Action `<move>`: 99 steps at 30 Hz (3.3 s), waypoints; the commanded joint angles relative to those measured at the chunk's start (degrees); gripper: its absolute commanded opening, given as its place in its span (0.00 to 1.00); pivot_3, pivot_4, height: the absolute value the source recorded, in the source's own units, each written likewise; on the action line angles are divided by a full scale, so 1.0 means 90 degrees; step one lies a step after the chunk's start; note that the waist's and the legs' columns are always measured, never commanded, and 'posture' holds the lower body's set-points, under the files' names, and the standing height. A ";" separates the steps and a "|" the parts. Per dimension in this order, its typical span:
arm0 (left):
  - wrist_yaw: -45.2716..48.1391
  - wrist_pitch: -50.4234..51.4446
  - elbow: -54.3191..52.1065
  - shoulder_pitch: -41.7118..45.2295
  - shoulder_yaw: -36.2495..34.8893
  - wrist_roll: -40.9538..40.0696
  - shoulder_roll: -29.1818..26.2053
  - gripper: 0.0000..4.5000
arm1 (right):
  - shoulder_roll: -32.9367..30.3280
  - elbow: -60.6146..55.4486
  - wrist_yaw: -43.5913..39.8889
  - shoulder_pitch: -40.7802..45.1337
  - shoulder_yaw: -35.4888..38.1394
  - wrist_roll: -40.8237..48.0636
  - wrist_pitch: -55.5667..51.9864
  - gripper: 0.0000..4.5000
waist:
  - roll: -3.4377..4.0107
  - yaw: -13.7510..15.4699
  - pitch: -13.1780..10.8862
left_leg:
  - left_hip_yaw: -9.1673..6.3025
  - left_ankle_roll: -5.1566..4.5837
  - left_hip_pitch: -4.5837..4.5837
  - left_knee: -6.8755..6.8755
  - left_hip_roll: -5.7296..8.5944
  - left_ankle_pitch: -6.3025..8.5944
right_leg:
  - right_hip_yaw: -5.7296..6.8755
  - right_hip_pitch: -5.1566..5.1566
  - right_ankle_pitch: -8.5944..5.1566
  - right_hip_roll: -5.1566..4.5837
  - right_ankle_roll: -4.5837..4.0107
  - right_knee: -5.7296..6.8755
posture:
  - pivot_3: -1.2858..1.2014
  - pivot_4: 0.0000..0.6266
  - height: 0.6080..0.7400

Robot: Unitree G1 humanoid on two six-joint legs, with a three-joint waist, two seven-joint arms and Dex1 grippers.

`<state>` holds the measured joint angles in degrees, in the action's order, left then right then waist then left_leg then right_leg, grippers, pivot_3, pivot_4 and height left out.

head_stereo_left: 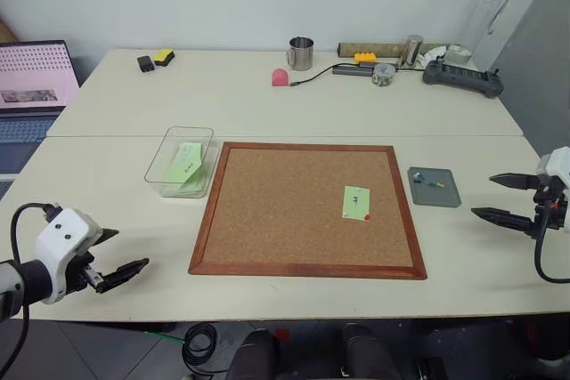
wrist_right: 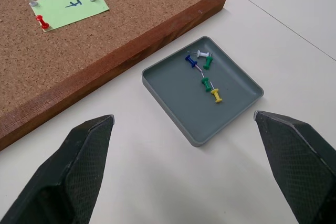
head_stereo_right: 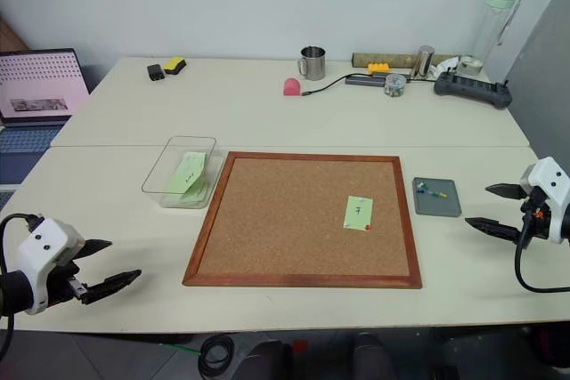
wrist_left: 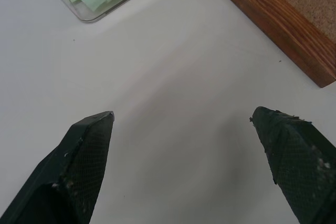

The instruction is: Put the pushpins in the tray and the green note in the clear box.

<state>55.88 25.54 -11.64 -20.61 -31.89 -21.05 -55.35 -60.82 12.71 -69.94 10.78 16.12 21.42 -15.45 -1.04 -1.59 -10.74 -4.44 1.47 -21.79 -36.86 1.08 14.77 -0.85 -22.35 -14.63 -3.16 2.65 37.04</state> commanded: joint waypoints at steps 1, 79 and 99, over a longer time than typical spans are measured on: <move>0.0130 -0.0055 -0.0083 0.0023 -0.0225 -0.0101 0.0015 0.99 | -0.0004 -0.0199 0.0025 -0.0022 0.0123 0.0017 0.0069 1.00 | 0.0000 0.0000 0.0000 | 0.0000 0.0000 0.0000 0.0000 0.0000 0.0000 | 0.0000 0.0000 0.0000 0.0000 0.0000 0.0000 | 0.52 0.24 1.00; -0.0578 -0.1698 0.2517 0.4712 0.4946 0.1315 0.3601 0.01 | 0.3077 0.0689 0.1435 0.2438 -0.2714 -0.1527 0.1050 0.96 | 0.0007 0.0005 0.0006 | -0.0005 0.0000 0.0002 -0.0022 0.0025 -0.0003 | -0.0007 0.0007 0.0025 0.0003 0.0033 0.0019 | 0.52 0.24 1.00; -0.0621 -0.1576 0.2337 0.4516 0.4964 0.1326 0.3638 0.00 | 0.3306 0.1034 0.1316 0.2431 -0.2663 -0.1473 0.1343 0.11 | 0.0013 -0.0001 0.0010 | -0.0013 0.0000 0.0005 -0.0021 0.0025 -0.0003 | -0.0008 0.0006 0.0025 0.0003 0.0033 0.0021 | 0.52 0.24 1.00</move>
<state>50.42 10.18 9.10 21.44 11.86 -10.03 -22.77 -31.07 23.44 -57.51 32.06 -9.22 7.66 -4.20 -0.92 -1.60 -10.65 -4.57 1.47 -21.75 -37.04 1.31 14.74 -0.93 -22.29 -14.40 -3.13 2.95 37.23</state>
